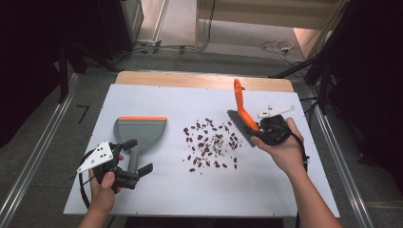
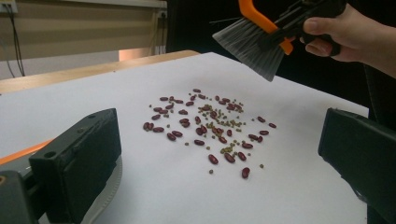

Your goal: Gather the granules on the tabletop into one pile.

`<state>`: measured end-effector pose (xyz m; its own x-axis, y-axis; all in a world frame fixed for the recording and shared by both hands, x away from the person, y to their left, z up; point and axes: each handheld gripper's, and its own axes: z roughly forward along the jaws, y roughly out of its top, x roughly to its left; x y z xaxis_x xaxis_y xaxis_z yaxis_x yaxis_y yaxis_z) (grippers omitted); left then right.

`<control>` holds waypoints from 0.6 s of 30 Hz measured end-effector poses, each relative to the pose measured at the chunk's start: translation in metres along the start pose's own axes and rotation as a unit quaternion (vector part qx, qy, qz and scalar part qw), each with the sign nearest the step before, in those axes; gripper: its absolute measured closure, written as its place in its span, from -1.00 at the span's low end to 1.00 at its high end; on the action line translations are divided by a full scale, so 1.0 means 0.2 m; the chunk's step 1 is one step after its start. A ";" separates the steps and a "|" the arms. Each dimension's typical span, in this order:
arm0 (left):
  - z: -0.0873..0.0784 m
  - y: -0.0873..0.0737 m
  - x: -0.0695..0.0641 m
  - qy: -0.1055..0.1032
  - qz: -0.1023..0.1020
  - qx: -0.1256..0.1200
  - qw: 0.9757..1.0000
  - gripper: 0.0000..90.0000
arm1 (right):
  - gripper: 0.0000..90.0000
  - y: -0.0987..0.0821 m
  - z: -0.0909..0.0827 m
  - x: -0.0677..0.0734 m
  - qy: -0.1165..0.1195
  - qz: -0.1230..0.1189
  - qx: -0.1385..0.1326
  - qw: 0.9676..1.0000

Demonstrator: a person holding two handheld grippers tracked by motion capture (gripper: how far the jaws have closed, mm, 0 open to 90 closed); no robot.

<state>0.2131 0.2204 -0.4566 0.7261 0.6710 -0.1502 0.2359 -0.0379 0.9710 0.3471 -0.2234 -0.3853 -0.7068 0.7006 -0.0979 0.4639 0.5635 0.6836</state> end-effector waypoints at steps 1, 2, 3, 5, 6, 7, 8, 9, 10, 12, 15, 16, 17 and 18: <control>0.00 0.00 0.00 0.001 -0.002 0.001 1.000 -1.00 | 0.52 0.01 0.02 -0.01 -0.009 -0.002 0.007 1.000; 0.00 -0.01 0.00 0.002 -0.003 0.002 1.000 -1.00 | 0.52 0.02 0.04 -0.03 -0.013 0.000 0.013 1.000; 0.00 -0.01 0.01 0.002 -0.004 0.003 1.000 -1.00 | 0.52 0.02 0.05 -0.04 -0.015 0.004 0.016 1.000; 0.00 -0.02 0.01 0.004 -0.005 0.003 1.000 -1.00 | 0.52 0.04 0.08 -0.06 -0.023 0.014 0.024 0.999; 0.00 -0.02 0.01 0.004 -0.004 0.003 1.000 -1.00 | 0.52 0.06 0.09 -0.07 -0.025 0.015 0.028 0.999; 0.00 -0.02 0.01 0.004 -0.003 0.003 1.000 -0.99 | 0.52 0.07 0.10 -0.08 -0.030 0.016 0.031 0.999; 0.00 -0.02 0.01 0.004 -0.002 0.001 1.000 -0.99 | 0.52 0.08 0.11 -0.09 -0.035 0.013 0.037 0.999; 0.00 -0.02 0.00 0.004 0.002 0.001 1.000 -0.98 | 0.52 0.08 0.13 -0.09 -0.042 0.011 0.044 0.998; 0.00 -0.02 0.00 0.004 0.003 0.003 1.000 -0.98 | 0.52 0.09 0.14 -0.10 -0.051 0.004 0.050 0.997; 0.00 -0.02 0.00 0.005 0.006 0.004 1.000 -0.98 | 0.52 0.10 0.17 -0.12 -0.058 0.006 0.062 0.996; 0.00 -0.02 0.00 0.005 0.004 0.001 1.000 -0.98 | 0.52 0.11 0.22 -0.15 -0.062 0.009 0.076 0.995; 0.00 -0.02 0.00 0.005 0.004 0.001 1.000 -0.98 | 0.52 0.11 0.25 -0.16 -0.066 0.011 0.087 0.994; 0.00 -0.02 0.00 0.005 0.004 0.001 1.000 -0.98 | 0.52 0.11 0.27 -0.16 -0.069 0.008 0.098 0.993; 0.00 -0.02 0.00 0.004 0.004 0.001 1.000 -0.98 | 0.52 0.12 0.29 -0.16 -0.071 0.005 0.112 0.991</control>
<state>0.2118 0.2205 -0.4597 0.7221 0.6772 -0.1410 0.2316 -0.0447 0.9718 0.4111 -0.2074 -0.4076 -0.6265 0.7524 -0.2034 0.5885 0.6277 0.5096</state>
